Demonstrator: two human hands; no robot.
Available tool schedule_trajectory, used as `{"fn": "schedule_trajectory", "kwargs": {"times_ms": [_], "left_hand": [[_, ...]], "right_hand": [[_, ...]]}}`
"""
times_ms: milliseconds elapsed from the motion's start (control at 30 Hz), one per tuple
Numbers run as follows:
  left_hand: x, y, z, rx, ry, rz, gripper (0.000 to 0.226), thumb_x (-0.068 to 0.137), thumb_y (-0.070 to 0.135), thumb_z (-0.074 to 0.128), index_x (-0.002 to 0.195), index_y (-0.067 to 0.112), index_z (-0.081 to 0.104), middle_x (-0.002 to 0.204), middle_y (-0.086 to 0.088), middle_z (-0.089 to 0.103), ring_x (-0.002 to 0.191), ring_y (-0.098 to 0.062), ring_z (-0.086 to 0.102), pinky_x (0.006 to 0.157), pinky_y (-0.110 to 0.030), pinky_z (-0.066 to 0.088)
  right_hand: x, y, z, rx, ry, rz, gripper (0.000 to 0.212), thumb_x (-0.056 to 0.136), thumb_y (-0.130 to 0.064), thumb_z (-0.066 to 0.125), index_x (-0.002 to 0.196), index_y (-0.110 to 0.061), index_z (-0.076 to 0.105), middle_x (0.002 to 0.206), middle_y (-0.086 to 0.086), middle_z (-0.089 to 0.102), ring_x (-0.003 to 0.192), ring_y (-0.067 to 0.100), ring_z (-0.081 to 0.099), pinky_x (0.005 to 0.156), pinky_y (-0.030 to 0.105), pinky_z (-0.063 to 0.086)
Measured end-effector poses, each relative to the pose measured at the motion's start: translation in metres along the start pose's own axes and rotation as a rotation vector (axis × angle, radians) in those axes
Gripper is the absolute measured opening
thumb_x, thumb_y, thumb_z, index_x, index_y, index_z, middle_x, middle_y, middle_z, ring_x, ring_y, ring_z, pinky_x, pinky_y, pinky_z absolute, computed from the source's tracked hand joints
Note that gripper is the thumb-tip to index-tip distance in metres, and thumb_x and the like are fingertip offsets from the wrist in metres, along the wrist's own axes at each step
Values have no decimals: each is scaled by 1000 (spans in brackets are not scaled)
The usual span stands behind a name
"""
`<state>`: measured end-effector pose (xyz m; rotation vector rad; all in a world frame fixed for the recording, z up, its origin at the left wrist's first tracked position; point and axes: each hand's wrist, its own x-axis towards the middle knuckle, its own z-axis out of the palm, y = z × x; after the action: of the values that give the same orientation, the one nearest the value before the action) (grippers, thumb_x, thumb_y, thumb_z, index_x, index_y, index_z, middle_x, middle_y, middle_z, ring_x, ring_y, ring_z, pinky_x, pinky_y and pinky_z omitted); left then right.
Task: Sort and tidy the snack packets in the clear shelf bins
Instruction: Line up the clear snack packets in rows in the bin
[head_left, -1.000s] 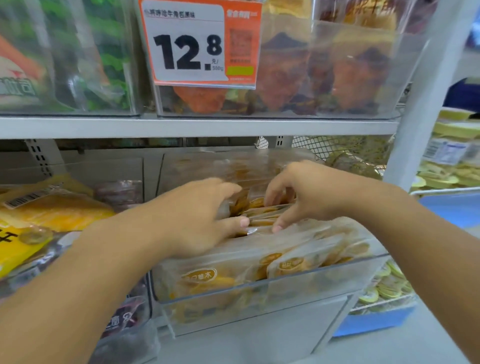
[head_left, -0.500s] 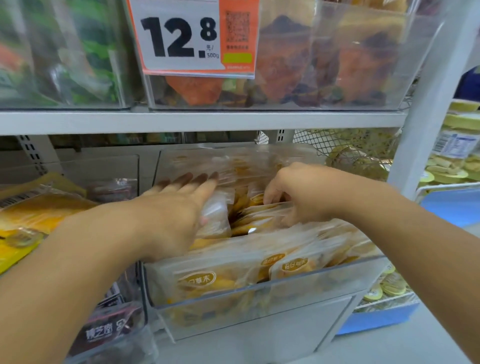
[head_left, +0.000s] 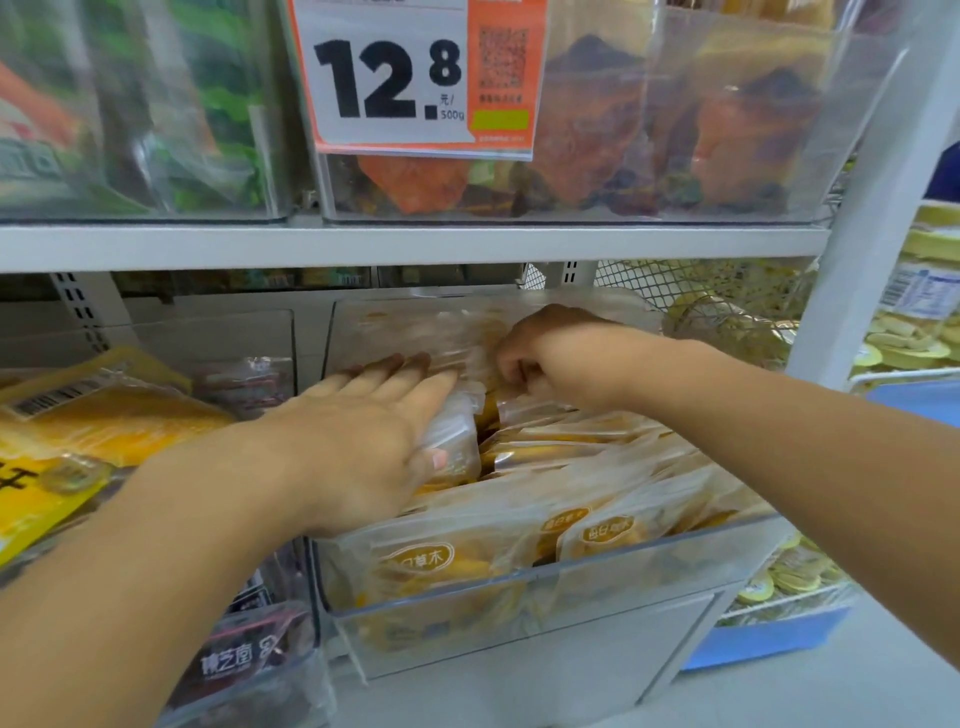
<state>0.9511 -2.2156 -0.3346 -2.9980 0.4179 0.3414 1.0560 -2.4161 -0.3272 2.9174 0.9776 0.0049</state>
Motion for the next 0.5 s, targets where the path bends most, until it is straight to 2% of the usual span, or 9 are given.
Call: {"fn": "schedule_trajectory", "kwargs": {"times_ms": [33,167,267,333,400,467,500], "left_hand": [[0,-1,0,1,12,7,68,105,54,21,154,37,-24,165,8,-21,152,-12,-17,122,-32,-6],[-1,-1,1,-2,11,28,71,103,58,21,155,36,-22,166,8,-19,153,-12,-15,122,-31,-5],[-2,-1,0,-46,64,63,76,98,66,23,158,37,-12,168,7,-8,154,-13,-7,123,-32,0],[-7,-3,-3,-180,124,116,76,94,70,29,160,36,11,165,8,18,151,-13,17,123,-33,16],[-18,-10,-6,-349,218,187,64,94,65,37,150,34,42,141,13,51,127,-4,47,109,-27,38],[-37,-30,-7,-385,373,193,38,99,51,49,127,33,66,106,18,66,92,5,57,83,-14,44],[-49,-45,-6,-372,457,158,27,99,43,55,116,32,72,97,18,70,84,5,59,76,-13,44]], "right_hand": [[-4,0,-1,29,2,-3,19,88,-7,56,86,-24,64,83,-9,58,78,20,56,60,26,41],[-36,0,-26,158,57,61,23,100,-23,51,110,-24,72,109,-9,70,100,12,63,90,27,50],[-60,-10,-34,226,131,36,20,99,-34,58,108,-28,74,97,-18,71,91,-2,65,84,24,55],[-69,-31,-37,278,151,-23,16,95,-37,62,104,-32,74,88,-21,71,84,-7,65,77,20,55],[-72,-59,-43,312,163,-85,17,93,-41,60,101,-35,73,84,-20,72,82,-6,66,75,23,54],[-68,-91,-46,310,172,-154,24,88,-48,55,101,-37,72,83,-20,71,81,-5,65,73,24,54],[-64,-107,-47,319,179,-182,28,86,-51,53,102,-38,72,84,-22,70,83,-8,63,73,21,52]]}}
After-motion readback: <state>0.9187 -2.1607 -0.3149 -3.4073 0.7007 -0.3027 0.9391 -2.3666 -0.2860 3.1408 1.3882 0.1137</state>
